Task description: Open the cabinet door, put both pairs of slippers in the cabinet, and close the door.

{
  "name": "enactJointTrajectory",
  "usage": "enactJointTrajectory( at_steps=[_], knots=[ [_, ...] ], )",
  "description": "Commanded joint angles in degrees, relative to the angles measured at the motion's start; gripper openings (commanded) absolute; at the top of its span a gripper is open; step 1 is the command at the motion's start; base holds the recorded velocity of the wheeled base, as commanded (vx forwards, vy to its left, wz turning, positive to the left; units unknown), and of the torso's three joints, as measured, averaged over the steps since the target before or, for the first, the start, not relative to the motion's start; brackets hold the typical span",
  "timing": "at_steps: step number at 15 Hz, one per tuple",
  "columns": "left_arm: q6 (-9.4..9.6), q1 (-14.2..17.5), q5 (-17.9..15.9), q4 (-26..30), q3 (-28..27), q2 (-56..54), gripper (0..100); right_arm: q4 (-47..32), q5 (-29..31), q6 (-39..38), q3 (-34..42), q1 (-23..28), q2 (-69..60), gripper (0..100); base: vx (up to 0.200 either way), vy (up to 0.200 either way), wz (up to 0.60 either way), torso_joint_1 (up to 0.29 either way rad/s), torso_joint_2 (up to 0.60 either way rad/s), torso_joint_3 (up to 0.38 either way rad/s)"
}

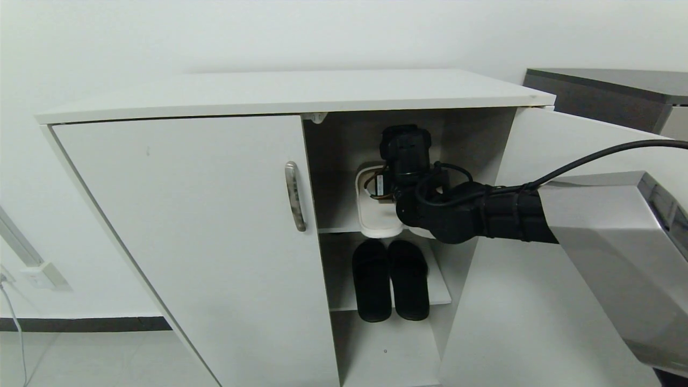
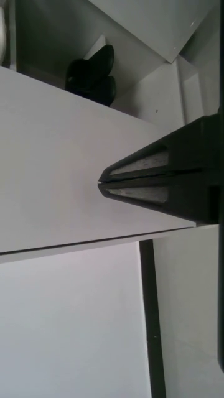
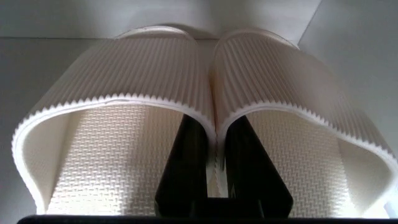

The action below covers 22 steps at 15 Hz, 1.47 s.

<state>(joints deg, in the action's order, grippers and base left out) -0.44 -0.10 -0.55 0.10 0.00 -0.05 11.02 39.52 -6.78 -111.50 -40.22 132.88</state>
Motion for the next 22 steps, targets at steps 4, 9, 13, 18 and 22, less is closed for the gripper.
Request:
enactJointTrajectory(
  at_steps=[4,9,13,18,22],
  knots=[
    [-0.26,0.0,1.1,0.0,0.0,0.0,0,0.0,0.0,0.3,-0.4,0.1,0.6,0,0.0,0.0,0.0,0.0,0.0,0.0],
    [-0.18,0.0,1.1,0.0,0.0,0.0,0,0.0,0.0,0.3,-0.7,0.2,1.3,100,0.0,0.0,0.0,0.0,0.0,0.0],
    [-0.18,0.0,1.1,0.0,0.0,0.0,0,0.1,0.2,0.2,1.1,0.1,0.5,100,0.0,0.0,0.0,0.0,0.0,0.0],
    [-0.18,0.0,1.1,0.0,0.0,0.0,0,0.9,0.6,-0.7,11.9,-2.8,-7.2,100,0.0,0.0,0.0,0.0,0.0,0.0],
    [-0.09,0.0,1.1,0.0,0.0,0.0,0,1.7,1.8,-2.5,21.5,-5.7,-14.0,100,0.0,0.0,0.0,0.0,0.0,0.0]
  ],
)
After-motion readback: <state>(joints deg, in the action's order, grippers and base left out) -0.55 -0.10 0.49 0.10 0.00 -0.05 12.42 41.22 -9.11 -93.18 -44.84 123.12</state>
